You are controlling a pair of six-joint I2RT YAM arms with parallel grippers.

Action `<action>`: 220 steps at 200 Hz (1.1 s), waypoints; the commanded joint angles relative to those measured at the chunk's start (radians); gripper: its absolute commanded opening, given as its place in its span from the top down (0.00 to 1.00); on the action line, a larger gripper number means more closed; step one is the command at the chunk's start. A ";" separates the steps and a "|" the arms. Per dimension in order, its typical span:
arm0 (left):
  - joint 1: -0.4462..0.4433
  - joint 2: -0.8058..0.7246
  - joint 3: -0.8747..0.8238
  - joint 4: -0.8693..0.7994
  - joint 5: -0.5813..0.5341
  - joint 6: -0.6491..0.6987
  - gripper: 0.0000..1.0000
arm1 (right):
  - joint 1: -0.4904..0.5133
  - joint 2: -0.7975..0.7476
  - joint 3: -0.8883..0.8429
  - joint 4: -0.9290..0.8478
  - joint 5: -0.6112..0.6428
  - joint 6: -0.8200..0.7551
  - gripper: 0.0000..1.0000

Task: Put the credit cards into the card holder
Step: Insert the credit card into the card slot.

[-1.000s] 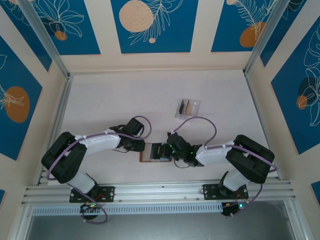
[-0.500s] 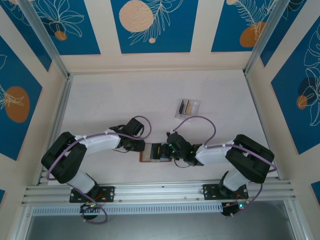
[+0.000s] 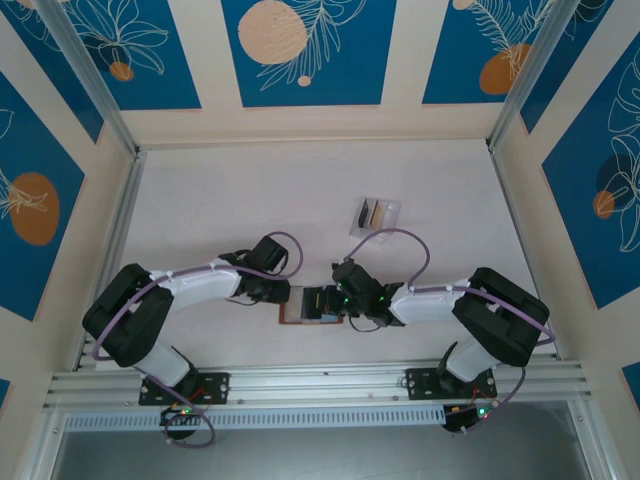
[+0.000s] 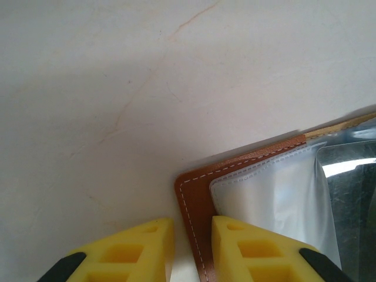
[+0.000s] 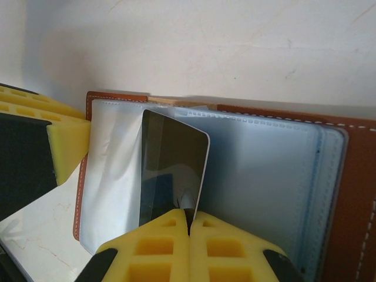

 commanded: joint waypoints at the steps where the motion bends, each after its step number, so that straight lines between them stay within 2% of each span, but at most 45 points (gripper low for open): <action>1: -0.022 0.079 -0.044 0.008 0.030 0.002 0.77 | -0.001 0.019 -0.010 -0.200 -0.044 -0.049 1.00; 65: -0.023 0.083 -0.046 0.013 0.031 0.002 0.77 | -0.016 0.008 -0.010 -0.223 -0.071 -0.082 1.00; 126: -0.023 0.083 -0.046 0.013 0.031 0.003 0.77 | -0.018 0.086 0.042 -0.195 -0.114 -0.111 1.00; 220: -0.023 0.078 -0.057 0.025 0.036 -0.009 0.77 | 0.024 0.142 0.064 -0.074 -0.099 -0.017 1.00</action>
